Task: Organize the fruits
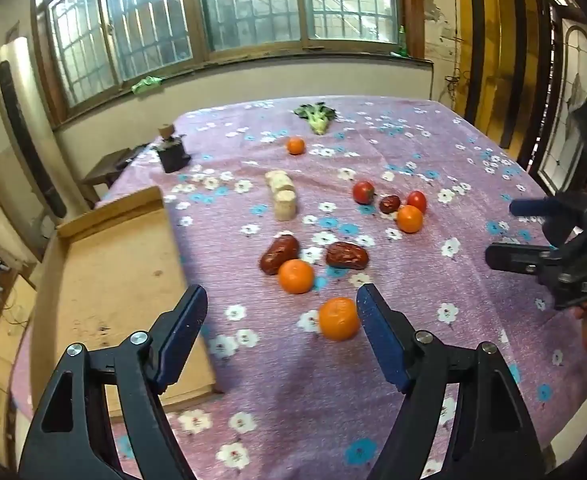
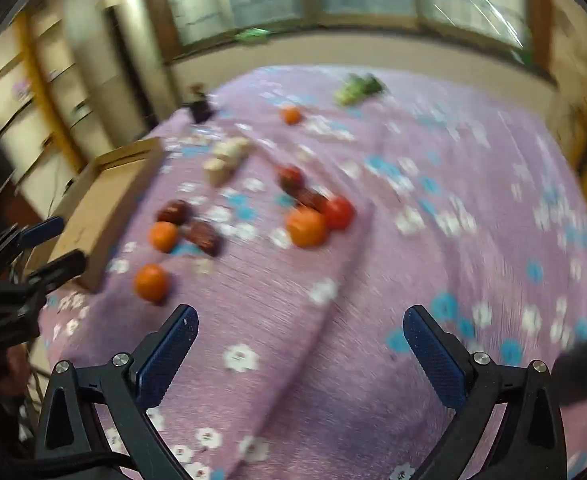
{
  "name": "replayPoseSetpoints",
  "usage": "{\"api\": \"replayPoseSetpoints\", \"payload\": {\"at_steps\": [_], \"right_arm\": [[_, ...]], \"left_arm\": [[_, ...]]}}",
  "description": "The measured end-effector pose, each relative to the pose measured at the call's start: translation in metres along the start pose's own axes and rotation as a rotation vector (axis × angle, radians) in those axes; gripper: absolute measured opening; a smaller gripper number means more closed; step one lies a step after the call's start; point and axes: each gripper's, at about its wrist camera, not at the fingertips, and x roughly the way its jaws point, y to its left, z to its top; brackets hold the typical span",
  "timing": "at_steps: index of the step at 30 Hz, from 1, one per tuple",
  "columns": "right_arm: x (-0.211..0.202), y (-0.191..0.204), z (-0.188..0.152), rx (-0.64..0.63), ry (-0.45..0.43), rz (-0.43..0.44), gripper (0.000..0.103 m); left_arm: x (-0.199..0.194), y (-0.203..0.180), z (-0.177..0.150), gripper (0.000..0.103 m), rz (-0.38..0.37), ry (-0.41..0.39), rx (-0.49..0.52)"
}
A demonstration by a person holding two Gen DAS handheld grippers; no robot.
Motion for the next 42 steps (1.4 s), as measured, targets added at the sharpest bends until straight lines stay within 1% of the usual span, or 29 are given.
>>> {"api": "replayPoseSetpoints", "payload": {"at_steps": [1,3,5,7,8,10,11,19,27,29,42], "right_arm": [[-0.006,0.009,0.003,-0.042,-0.013,0.011,0.103],[-0.008,0.023,0.01,-0.106,-0.013,0.015,0.103],[-0.005,0.038,0.013,-0.156,0.004,-0.013,0.103],[-0.002,0.049,0.013,-0.19,0.017,-0.025,0.103],[0.001,0.052,0.014,-0.203,0.026,-0.037,0.103],[0.004,0.057,0.011,-0.227,0.039,-0.051,0.103],[0.005,0.061,0.01,-0.239,0.042,-0.052,0.103],[0.008,0.066,0.007,-0.282,0.047,-0.064,0.103],[0.007,0.067,0.007,-0.297,0.042,-0.065,0.103],[0.007,0.067,0.007,-0.299,0.04,-0.066,0.103],[0.008,0.069,0.008,-0.32,0.045,-0.07,0.103]], "left_arm": [[-0.002,0.002,-0.001,0.077,0.008,-0.005,0.0],[-0.005,0.006,-0.003,0.077,0.011,-0.006,-0.01],[-0.006,0.01,-0.005,0.077,0.01,-0.006,-0.017],[-0.007,0.008,-0.012,0.077,0.021,-0.009,-0.015],[-0.008,0.009,-0.007,0.077,0.034,-0.009,0.0],[-0.006,0.009,-0.006,0.077,0.034,0.001,-0.001],[-0.006,0.01,-0.012,0.077,0.022,0.009,-0.011],[-0.007,0.006,-0.018,0.077,0.014,0.03,-0.004],[-0.005,0.003,-0.021,0.077,0.001,0.03,-0.006],[-0.006,0.001,-0.021,0.077,0.005,0.02,-0.001],[-0.007,0.003,-0.02,0.077,0.015,0.023,0.004]]}}
